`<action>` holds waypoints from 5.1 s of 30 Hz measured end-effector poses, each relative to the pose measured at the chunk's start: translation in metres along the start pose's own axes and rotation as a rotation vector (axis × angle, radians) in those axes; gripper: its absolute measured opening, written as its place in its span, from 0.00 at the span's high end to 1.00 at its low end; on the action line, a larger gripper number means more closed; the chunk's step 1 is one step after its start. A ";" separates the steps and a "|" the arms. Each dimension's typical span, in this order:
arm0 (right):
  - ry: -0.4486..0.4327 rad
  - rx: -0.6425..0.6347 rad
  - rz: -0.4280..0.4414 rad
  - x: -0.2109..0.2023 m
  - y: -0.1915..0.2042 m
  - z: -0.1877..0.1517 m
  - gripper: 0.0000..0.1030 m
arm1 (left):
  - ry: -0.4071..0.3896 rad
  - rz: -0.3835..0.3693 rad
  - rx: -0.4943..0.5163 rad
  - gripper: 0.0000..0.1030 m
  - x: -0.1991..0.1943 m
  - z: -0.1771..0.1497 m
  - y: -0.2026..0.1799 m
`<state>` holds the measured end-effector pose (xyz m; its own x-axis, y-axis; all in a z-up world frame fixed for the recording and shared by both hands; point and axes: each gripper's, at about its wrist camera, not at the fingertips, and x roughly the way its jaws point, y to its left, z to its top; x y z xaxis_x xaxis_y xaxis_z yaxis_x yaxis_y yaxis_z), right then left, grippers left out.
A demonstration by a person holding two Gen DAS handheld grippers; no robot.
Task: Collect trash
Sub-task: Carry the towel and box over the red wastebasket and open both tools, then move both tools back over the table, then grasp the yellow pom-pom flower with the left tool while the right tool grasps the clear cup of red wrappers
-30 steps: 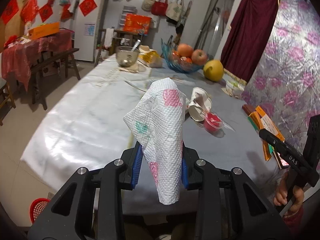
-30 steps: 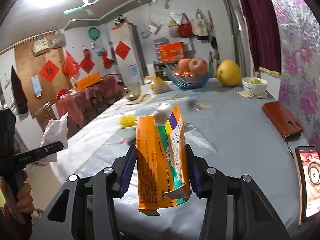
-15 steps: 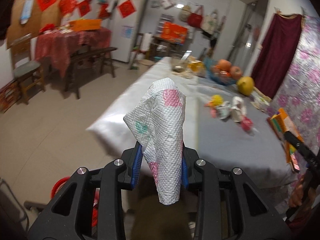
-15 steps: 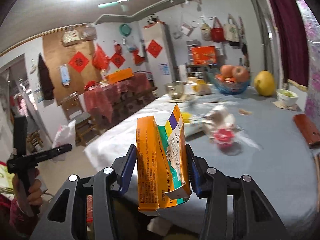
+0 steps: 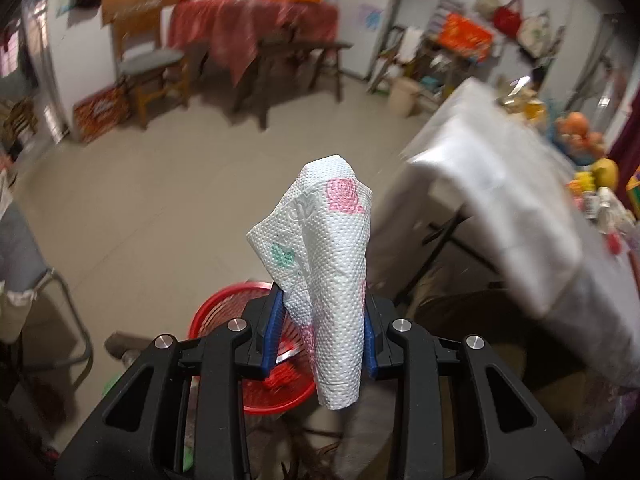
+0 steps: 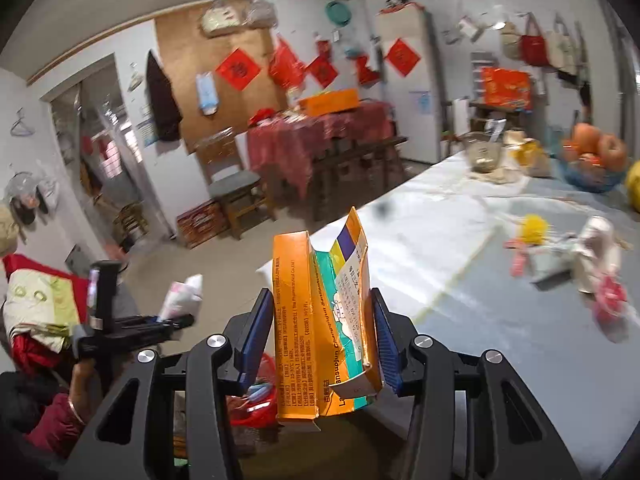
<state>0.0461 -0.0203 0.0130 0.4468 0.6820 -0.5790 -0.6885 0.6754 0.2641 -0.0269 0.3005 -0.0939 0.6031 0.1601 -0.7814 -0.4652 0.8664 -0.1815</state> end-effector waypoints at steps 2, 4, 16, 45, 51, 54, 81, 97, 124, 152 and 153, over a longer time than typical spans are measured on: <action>0.026 -0.015 0.024 0.015 0.013 0.002 0.53 | 0.019 0.018 -0.019 0.68 0.011 -0.003 0.010; 0.051 -0.028 0.046 0.029 0.024 0.002 0.53 | 0.043 0.052 -0.026 0.68 0.023 -0.007 0.019; 0.211 -0.127 0.122 0.098 0.080 -0.009 0.53 | 0.197 0.128 -0.112 0.68 0.078 -0.031 0.058; 0.607 -0.274 0.289 0.246 0.189 -0.108 0.36 | 0.234 0.293 -0.439 0.16 0.087 -0.033 0.147; 0.516 -0.253 0.245 0.221 0.174 -0.087 0.32 | 0.218 0.278 -0.444 0.15 0.083 -0.031 0.148; 0.482 -0.203 0.231 0.203 0.158 -0.078 0.32 | 0.202 0.273 -0.429 0.15 0.079 -0.029 0.141; -0.027 0.050 -0.281 -0.045 -0.063 -0.043 0.13 | -0.055 -0.025 0.200 0.09 -0.004 0.012 -0.121; -0.107 0.296 -0.476 -0.085 -0.220 -0.073 0.11 | -0.032 -0.234 0.611 0.08 0.072 0.088 -0.408; -0.139 0.331 -0.457 -0.079 -0.248 -0.058 0.11 | 0.055 -0.377 0.599 0.56 0.133 0.114 -0.441; -0.013 0.206 -0.572 -0.020 -0.246 -0.019 0.45 | -0.004 -0.611 0.404 0.68 0.121 0.131 -0.389; -0.025 0.211 -0.567 -0.024 -0.244 -0.021 0.45 | -0.012 -0.613 0.402 0.68 0.119 0.131 -0.386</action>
<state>0.1917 -0.2072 -0.0534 0.7259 0.2042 -0.6568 -0.2123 0.9748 0.0684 0.3096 0.0470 -0.0383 0.6872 -0.4056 -0.6026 0.2304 0.9085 -0.3487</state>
